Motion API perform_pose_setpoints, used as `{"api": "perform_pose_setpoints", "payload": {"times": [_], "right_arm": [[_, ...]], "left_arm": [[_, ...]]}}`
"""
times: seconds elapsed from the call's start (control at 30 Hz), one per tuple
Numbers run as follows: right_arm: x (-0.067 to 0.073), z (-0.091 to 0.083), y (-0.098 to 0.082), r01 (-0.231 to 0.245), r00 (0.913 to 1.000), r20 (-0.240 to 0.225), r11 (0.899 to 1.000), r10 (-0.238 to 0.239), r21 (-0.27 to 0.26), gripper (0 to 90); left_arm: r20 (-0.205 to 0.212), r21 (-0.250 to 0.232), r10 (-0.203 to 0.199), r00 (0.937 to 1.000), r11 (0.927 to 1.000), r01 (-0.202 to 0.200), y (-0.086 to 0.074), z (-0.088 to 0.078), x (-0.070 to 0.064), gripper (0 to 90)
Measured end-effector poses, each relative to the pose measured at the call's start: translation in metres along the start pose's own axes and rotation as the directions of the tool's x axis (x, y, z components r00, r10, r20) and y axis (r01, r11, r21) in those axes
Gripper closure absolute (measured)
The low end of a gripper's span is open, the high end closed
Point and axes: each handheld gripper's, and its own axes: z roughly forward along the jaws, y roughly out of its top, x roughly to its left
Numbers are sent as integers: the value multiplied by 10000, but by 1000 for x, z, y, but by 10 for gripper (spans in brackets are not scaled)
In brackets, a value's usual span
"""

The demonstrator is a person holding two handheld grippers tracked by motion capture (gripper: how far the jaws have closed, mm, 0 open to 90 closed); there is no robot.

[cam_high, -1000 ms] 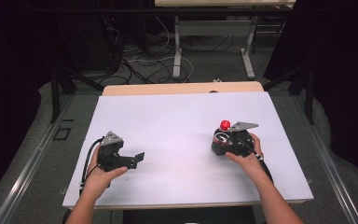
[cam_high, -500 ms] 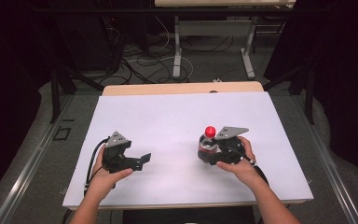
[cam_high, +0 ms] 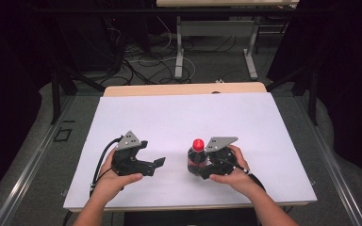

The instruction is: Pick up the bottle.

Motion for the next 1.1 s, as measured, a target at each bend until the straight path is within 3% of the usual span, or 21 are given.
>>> {"api": "perform_pose_setpoints", "payload": {"times": [0.27, 0.4, 0.47, 0.6, 0.7, 0.83, 1.03, 1.1], "right_arm": [[7, 2, 0, 200, 9983, -554, 9998, -201, -25, 286], [11, 2, 1, 416, 9961, -786, 9991, -408, 78, 286], [13, 3, 1, 367, 9965, -755, 9993, -364, 29, 286], [16, 2, 1, 460, 9947, -922, 9989, -449, 94, 286], [18, 2, 1, 635, 9915, -1141, 9980, -624, 62, 286], [22, 2, 1, 749, 9872, -1410, 9972, -749, -58, 286], [26, 4, 1, 872, 9819, -1679, 9962, -872, -71, 285], [27, 4, 2, 884, 9778, -1908, 9961, -869, -9, 286]], "left_arm": [[966, -266, 393, 9945, 9990, -369, 25, 5, -11, 195], [1528, -336, 415, 9874, 9988, -368, 35, 6, -16, 284], [1648, -316, 347, 9857, 9991, -299, 39, 8, -20, 297], [1938, -539, 584, 9793, 9974, -488, 45, 12, -25, 320], [2412, -552, 632, 9684, 9972, -514, 49, 15, -27, 339], [2933, -449, 930, 9515, 9955, -834, 52, 16, -30, 367], [3852, -491, 1351, 9129, 9908, -1259, 52, 18, -38, 393], [4042, -550, 1432, 9034, 9897, -1322, 53, 20, -40, 440]]}}
